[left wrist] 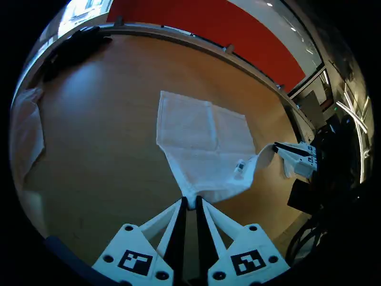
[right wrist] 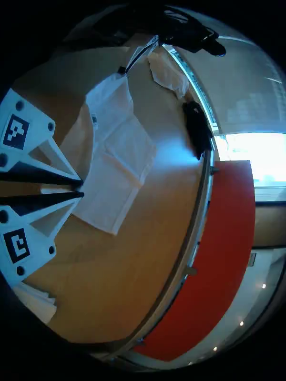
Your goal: Fold towel
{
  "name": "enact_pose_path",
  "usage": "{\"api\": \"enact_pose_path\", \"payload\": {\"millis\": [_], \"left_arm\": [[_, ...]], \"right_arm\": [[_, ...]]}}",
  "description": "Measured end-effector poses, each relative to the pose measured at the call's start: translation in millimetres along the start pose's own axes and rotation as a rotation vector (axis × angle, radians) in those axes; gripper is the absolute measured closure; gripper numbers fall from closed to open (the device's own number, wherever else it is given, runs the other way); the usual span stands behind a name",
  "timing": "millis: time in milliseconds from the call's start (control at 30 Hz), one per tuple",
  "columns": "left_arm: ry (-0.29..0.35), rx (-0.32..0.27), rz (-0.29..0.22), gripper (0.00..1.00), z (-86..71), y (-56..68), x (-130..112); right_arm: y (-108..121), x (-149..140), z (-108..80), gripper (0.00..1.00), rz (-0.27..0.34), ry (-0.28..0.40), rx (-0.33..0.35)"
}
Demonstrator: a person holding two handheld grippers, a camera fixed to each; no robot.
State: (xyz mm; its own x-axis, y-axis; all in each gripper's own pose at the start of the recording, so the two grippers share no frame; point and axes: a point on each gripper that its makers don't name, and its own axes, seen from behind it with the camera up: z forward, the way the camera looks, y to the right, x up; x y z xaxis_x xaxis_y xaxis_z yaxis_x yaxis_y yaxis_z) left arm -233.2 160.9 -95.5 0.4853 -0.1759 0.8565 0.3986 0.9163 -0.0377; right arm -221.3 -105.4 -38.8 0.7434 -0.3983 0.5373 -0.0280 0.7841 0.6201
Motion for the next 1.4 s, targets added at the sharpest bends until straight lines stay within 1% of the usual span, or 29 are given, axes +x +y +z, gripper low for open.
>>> {"api": "enact_pose_path", "payload": {"millis": [100,300,400,500,800,1000,1100,1267,1400], "left_arm": [[0.015,0.005,0.009,0.86,1.5,-2.6,12],[0.058,0.018,0.047,0.86,5.4,-9.6,49],[0.076,0.024,0.067,0.86,7.3,-11.3,67],[0.091,0.023,0.083,0.86,8.7,-10.1,81],[0.104,0.03,0.131,0.86,21.1,-7.9,114],[0.103,0.036,0.165,0.86,32.8,-10.7,139],[0.1,0.042,0.18,0.86,39.5,-14.3,150],[0.097,0.045,0.189,0.86,50.4,-18.9,164],[0.088,0.04,0.189,0.86,59.5,-22.2,170]], "right_arm": [[1,0,-0.2,0.9,0.002,0.0,-0.003],[10,6,0.1,0.9,0.016,0.011,-0.017],[15,10,0.6,0.9,0.022,0.015,-0.022],[21,14,1.2,0.9,0.023,0.018,-0.03],[40,30,8.3,0.9,0.01,0.026,-0.051],[55,44,18.1,0.9,0.004,0.03,-0.063],[61,51,23.4,0.9,0.002,0.035,-0.069],[70,61,33.1,0.9,0.001,0.037,-0.079],[74,63,40.6,0.9,0.003,0.03,-0.082]]}}
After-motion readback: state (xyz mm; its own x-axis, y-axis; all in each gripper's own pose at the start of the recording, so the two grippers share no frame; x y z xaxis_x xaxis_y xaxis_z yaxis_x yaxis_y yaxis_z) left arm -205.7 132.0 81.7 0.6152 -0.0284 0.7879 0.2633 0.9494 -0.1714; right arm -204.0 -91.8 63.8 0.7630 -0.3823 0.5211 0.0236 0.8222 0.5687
